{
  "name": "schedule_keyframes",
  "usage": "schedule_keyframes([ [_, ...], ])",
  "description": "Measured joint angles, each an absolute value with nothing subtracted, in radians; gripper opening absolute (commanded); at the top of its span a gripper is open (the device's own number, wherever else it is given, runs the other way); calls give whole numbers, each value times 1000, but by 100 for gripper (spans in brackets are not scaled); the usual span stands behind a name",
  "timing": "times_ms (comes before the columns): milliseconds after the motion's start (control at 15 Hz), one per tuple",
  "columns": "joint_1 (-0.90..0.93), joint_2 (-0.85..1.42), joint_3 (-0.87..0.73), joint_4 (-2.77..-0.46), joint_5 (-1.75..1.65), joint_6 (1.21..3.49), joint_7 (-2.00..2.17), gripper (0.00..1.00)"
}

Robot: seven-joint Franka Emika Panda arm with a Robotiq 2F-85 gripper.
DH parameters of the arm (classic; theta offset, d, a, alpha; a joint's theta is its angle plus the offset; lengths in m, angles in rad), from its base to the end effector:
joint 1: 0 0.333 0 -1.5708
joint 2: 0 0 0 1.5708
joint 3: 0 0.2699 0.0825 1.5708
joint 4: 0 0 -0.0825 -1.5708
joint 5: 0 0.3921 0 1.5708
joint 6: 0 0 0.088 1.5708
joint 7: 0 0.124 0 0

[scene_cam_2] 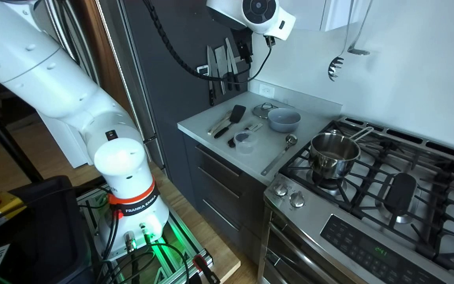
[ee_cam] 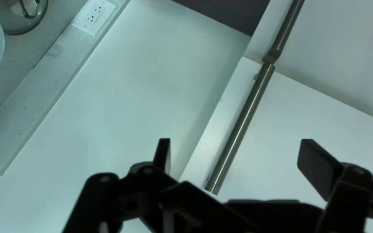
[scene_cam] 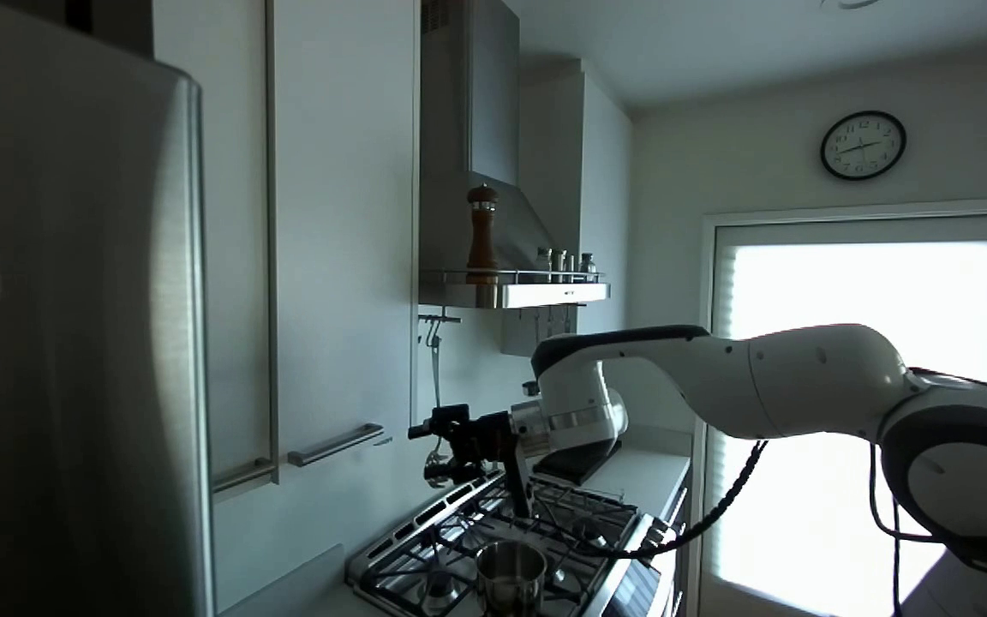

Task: Remove the clear bowl from the upper cabinet and put it on the counter then close the cabinet door

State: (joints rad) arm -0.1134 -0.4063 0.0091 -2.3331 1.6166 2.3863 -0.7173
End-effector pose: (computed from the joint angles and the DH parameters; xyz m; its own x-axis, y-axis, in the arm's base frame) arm 0.5063 -0.0317 0.5025 0.6400 -0.6474 0.4140 0.1047 -0.4603 -0.8816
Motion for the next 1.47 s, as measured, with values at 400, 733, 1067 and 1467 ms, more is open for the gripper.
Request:
schedule_keyframes([
  [400,-129,-508,7,-2390,1465,2448,-771,100],
  [733,-150,-597,-9,-2459,1175,2436,-716,100],
  [1067,-151,-684,-34,-2517,950,2386,-641,100],
  [1467,-145,-698,-39,-2527,941,2390,-640,100],
])
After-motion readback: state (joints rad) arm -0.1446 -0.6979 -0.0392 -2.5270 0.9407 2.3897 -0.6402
